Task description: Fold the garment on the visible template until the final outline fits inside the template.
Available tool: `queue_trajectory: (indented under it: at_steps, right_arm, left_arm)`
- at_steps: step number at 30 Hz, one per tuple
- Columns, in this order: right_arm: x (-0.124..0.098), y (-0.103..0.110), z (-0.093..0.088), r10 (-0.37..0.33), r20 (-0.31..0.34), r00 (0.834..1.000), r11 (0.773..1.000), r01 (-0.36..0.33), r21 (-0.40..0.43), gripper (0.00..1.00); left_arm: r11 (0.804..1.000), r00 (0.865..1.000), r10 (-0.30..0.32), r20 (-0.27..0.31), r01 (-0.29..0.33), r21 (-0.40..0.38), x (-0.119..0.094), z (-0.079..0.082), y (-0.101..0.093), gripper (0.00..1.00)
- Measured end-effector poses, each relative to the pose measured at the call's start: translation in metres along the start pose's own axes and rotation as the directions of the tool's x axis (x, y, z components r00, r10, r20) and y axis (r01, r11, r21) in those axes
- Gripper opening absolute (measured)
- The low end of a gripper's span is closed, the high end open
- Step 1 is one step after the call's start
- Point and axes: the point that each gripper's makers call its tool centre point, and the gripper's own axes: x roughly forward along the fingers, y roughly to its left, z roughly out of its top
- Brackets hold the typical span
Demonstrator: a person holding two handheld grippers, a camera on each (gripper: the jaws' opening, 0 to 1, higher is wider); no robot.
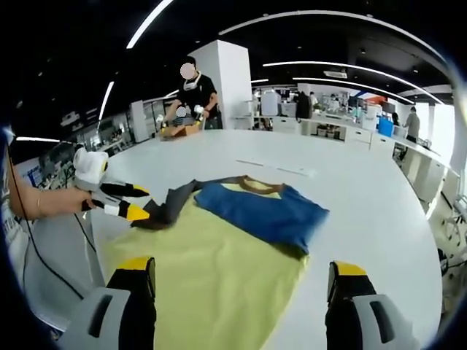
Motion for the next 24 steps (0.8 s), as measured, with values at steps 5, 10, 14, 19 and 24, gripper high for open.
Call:
queue_trajectory:
  at_steps: [5, 10, 14, 19, 24]
  right_arm:
    - [0.001, 0.000, 0.000, 0.000, 0.000, 1.000, 1.000, 0.000, -0.002, 0.97]
    - [0.000, 0.000, -0.001, -0.003, -0.002, 1.000, 1.000, 0.003, 0.002, 0.97]
    - [0.001, 0.000, -0.003, -0.004, -0.006, 1.000, 1.000, 0.004, 0.005, 0.97]
    - [0.001, 0.000, -0.004, -0.006, -0.009, 1.000, 1.000, 0.006, 0.006, 0.97]
    - [0.002, 0.001, -0.004, -0.006, -0.011, 1.000, 1.000, 0.006, 0.006, 0.97]
  left_arm:
    - [0.997, 1.000, 0.026, -0.017, -0.027, -0.066, -0.004, -0.011, 0.014, 0.54]
    - [0.991, 0.999, 0.028, -0.046, -0.033, -0.132, -0.007, -0.023, 0.021, 0.45]
    - [0.987, 0.998, 0.034, -0.049, -0.041, -0.157, -0.009, -0.029, 0.028, 0.35]
    - [0.985, 0.997, 0.043, -0.059, -0.052, -0.165, -0.012, -0.032, 0.033, 0.26]
    - [0.984, 0.995, 0.036, -0.092, -0.051, -0.171, -0.012, -0.041, 0.032, 0.18]
